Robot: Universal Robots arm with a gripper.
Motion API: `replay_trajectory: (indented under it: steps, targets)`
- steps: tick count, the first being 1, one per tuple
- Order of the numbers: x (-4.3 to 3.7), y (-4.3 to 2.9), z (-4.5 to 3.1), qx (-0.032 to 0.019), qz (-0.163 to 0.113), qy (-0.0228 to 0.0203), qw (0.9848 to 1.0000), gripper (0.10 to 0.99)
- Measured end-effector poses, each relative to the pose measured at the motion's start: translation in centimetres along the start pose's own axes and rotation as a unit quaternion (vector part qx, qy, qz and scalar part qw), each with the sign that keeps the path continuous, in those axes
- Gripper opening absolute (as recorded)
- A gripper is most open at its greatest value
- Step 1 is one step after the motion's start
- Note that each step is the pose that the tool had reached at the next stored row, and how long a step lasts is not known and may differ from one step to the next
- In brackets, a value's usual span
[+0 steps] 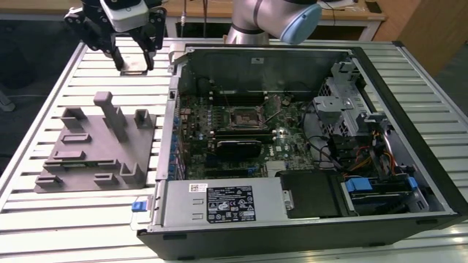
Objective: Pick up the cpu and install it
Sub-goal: 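Pick up the cpu and move it towards the insertion slot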
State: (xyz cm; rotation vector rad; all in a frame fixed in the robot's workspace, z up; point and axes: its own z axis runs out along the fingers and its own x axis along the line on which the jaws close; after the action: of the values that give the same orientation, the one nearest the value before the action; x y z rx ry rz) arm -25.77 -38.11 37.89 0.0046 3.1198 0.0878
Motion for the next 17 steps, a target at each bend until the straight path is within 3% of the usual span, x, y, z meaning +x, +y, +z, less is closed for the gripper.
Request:
replay_trajectory:
  steps: [17]
  targets:
    - [-3.35,0.77,0.11,0.0,0.0,0.0,1.0,0.545]
